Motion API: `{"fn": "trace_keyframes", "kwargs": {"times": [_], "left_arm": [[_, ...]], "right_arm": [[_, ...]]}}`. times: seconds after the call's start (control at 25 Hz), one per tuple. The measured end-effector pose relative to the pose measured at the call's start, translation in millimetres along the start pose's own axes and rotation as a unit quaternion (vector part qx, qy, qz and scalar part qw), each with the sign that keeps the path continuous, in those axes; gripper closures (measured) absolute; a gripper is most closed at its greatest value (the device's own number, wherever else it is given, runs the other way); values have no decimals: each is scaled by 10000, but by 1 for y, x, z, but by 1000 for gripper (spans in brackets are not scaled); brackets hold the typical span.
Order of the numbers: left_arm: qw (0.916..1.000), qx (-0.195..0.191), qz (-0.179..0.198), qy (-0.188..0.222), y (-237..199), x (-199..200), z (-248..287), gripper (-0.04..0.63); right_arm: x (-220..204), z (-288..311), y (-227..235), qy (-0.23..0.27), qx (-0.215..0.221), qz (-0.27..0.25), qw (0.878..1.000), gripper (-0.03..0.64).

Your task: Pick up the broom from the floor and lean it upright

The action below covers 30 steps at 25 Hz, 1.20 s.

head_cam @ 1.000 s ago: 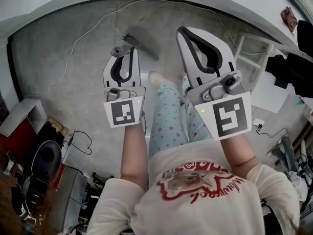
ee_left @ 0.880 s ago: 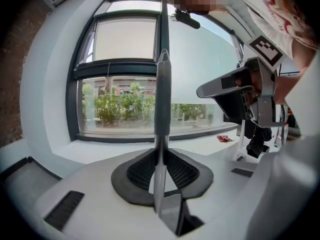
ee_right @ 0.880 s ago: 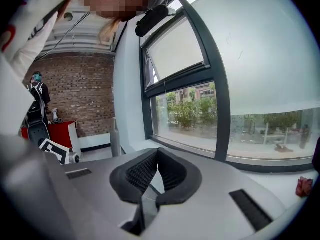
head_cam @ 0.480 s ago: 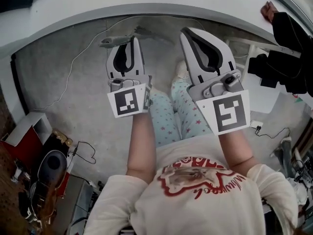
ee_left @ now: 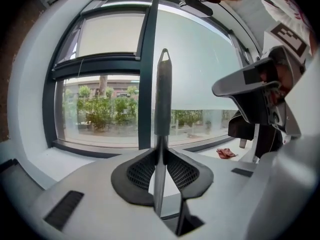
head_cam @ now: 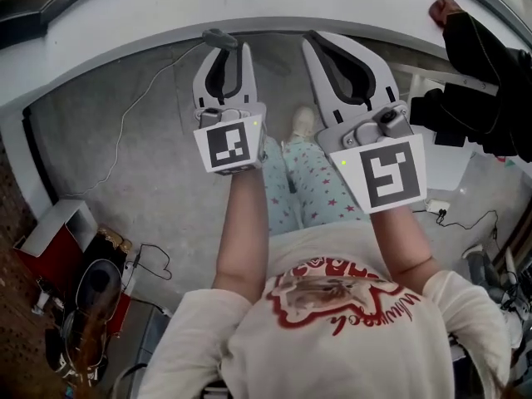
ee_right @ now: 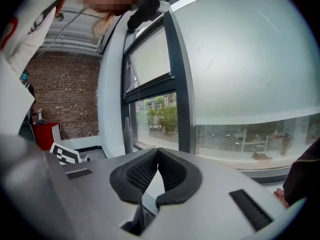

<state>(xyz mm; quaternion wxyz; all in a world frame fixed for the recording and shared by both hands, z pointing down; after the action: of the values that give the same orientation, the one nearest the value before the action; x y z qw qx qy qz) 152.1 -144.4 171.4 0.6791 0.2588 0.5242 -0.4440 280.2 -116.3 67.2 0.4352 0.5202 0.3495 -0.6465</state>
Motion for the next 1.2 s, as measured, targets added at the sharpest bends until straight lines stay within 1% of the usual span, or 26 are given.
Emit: {"fn": "trace_keyframes", "kwargs": {"times": [0.2,0.28,0.4,0.48,0.6,0.68,0.88,0.96,1.0,1.08,1.2], "left_arm": [[9997,-117,-191,66,-4,2,30,508],[9995,-203,-258,28,-6,2,42,508],[9989,-267,-349,-131,-12,-1,57,508],[9985,-357,-303,-296,-15,-3,70,508],[9966,-688,-230,-403,-15,-2,92,508],[9952,-807,-242,-504,-21,-2,107,506],[9937,-724,-253,-815,-49,-3,134,506],[9926,-828,-376,-807,-54,-4,142,506],[9917,-950,-408,-763,-54,-5,145,506],[9897,-1187,-381,-704,-54,-7,148,506],[9878,-1308,-410,-740,-59,-7,154,503]], "right_arm": [[-8,23,9,-68,-56,15,10000,592],[-6,32,14,-96,-106,39,9999,592],[4,45,22,-76,-172,96,9998,592],[12,55,30,-54,-256,77,9996,592],[19,70,43,-22,-443,132,9989,592],[20,81,51,-26,-551,178,9983,592],[14,111,66,-105,-761,314,9965,592],[7,116,69,-179,-818,351,9959,592],[4,117,71,-214,-839,371,9956,592],[-1,118,73,-278,-865,416,9950,592],[-3,126,76,-340,-885,441,9945,592]]}}
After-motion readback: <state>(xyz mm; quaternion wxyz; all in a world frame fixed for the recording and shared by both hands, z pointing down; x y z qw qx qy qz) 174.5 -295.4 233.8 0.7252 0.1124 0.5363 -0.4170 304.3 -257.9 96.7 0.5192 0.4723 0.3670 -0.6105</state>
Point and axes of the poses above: the fingertips, and each gripper's own axes: z forward along the fingers, y to its right, x out of its top, the point moved 5 cm from there along -z, backward along the fingers, and after that the axes turned 5 degrees about -z, right-handed, at the moved point
